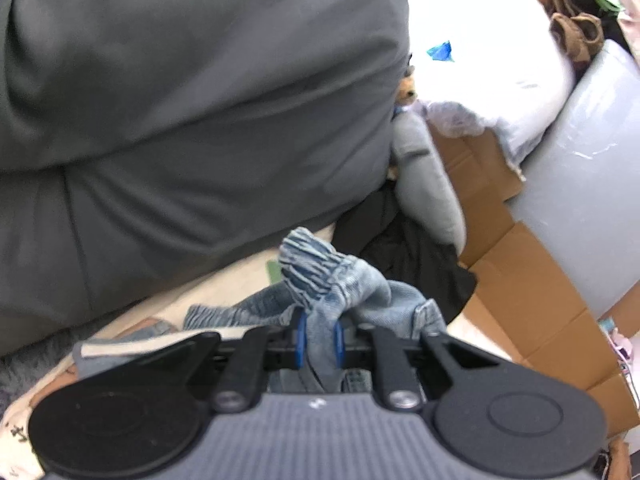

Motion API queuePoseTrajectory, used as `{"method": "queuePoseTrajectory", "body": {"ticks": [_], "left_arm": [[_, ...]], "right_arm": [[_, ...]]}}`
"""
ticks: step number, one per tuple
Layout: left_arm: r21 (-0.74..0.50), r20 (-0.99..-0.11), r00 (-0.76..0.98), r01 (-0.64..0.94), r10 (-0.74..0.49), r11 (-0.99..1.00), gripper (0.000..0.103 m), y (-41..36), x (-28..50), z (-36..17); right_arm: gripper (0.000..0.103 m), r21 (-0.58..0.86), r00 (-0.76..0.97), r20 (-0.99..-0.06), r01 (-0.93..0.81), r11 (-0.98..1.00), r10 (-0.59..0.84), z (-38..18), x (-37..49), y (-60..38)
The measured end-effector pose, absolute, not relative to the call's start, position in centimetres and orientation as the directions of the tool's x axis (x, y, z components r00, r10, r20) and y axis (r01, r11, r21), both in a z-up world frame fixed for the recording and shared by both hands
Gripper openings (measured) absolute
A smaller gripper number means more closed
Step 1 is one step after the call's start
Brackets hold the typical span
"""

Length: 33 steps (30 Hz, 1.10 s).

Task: Fold clothes

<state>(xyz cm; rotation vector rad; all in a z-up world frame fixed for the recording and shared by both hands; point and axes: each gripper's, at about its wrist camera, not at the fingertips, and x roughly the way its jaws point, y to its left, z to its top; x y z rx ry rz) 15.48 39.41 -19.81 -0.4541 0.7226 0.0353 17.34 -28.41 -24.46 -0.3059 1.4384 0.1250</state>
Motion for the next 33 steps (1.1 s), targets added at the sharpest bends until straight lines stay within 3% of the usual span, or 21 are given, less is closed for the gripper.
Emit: {"method": "queuePoseTrajectory", "body": {"ticks": [5,7,10,14,18,24,28,29,30,33], "left_arm": [[-0.366,-0.643,0.755,-0.156,-0.128,0.918,0.015,38.3,17.0,-18.7],[-0.357,-0.647,0.752,-0.154,-0.125,0.921,0.015,37.8,17.3,-18.6],[-0.346,-0.653,0.748,-0.154,-0.119,0.926,0.015,37.2,17.6,-18.7],[-0.345,-0.657,0.745,-0.163,-0.114,0.924,0.015,37.0,17.7,-19.2],[-0.341,-0.658,0.745,-0.164,-0.110,0.925,0.015,36.9,17.9,-19.3],[-0.330,-0.665,0.739,-0.161,-0.109,0.930,0.015,36.8,18.2,-18.9],[-0.329,-0.672,0.732,-0.164,-0.109,0.930,0.015,37.0,18.5,-18.9],[-0.329,-0.673,0.732,-0.162,-0.110,0.930,0.015,37.0,18.6,-19.0],[-0.329,-0.673,0.731,-0.161,-0.111,0.931,0.015,37.1,18.6,-19.0],[-0.332,-0.672,0.732,-0.162,-0.112,0.929,0.015,37.0,19.0,-19.2]], "right_arm": [[0.008,-0.193,0.111,-0.980,-0.320,0.928,-0.166,-26.9,20.0,-29.5],[0.032,-0.218,0.139,-0.973,-0.328,0.919,-0.181,-27.0,20.9,-29.5],[0.042,-0.247,0.198,-0.962,-0.333,0.910,-0.189,-26.3,21.7,-29.0],[0.042,-0.180,0.203,-0.974,-0.406,0.896,-0.104,-25.4,20.8,-26.9],[0.046,-0.019,0.135,-0.989,-0.541,0.841,0.064,-26.2,19.5,-24.0],[0.053,0.040,-0.001,-0.999,-0.678,0.734,0.053,-33.1,16.0,-21.3],[0.051,0.042,0.003,-0.998,-0.690,0.722,0.061,-35.4,14.5,-21.2],[0.041,0.039,0.013,-0.998,-0.688,0.725,0.066,-35.6,14.3,-21.3],[0.019,0.035,0.026,-0.997,-0.671,0.740,0.070,-35.3,14.5,-21.6],[0.015,0.034,0.055,-0.994,-0.654,0.756,0.092,-33.6,15.2,-22.0]]}}
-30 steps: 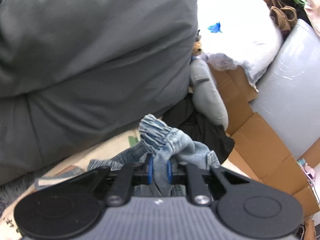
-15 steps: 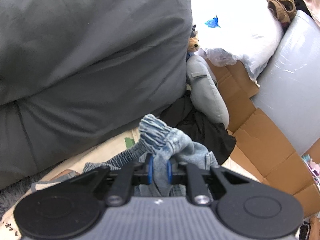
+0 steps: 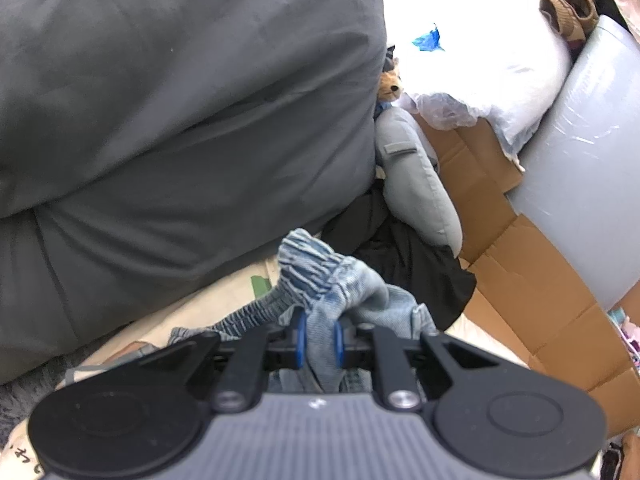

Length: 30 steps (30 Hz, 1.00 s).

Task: Fold clothes

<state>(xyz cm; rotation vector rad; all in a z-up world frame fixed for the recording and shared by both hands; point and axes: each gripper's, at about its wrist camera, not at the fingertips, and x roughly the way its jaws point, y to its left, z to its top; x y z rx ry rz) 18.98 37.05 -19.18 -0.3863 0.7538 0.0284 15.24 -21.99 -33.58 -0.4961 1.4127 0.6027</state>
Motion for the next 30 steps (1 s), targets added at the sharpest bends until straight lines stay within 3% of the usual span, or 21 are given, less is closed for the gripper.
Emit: {"method": "queuePoseTrajectory", "body": {"ticks": [10,11,12,26,28,30], "left_arm": [[-0.362,-0.669,0.736,-0.198,-0.106,0.911,0.015,36.9,21.4,-20.4],[-0.362,-0.670,0.735,-0.198,-0.107,0.911,0.015,36.9,21.8,-20.5],[-0.362,-0.670,0.735,-0.198,-0.106,0.911,0.015,36.9,22.2,-20.7],[-0.371,-0.676,0.728,-0.205,-0.112,0.906,0.015,36.0,28.5,-22.5],[-0.364,-0.687,0.717,-0.199,-0.118,0.910,0.016,35.5,29.3,-22.7],[-0.357,-0.699,0.703,-0.189,-0.128,0.915,0.025,34.9,30.1,-22.8]], "right_arm": [[0.013,-0.054,0.238,-0.967,-0.533,0.845,0.089,-27.4,21.2,-25.4],[0.011,-0.074,0.262,-0.962,-0.519,0.851,0.076,-27.1,22.0,-25.8],[0.002,-0.092,0.285,-0.956,-0.504,0.859,0.065,-26.7,22.9,-26.1],[0.002,-0.183,0.438,-0.899,-0.321,0.929,-0.025,-25.2,32.6,-28.6],[0.002,-0.213,0.455,-0.889,-0.297,0.931,-0.058,-25.6,34.0,-28.9],[0.002,-0.239,0.471,-0.877,-0.261,0.935,-0.093,-25.7,35.4,-29.2]]}}
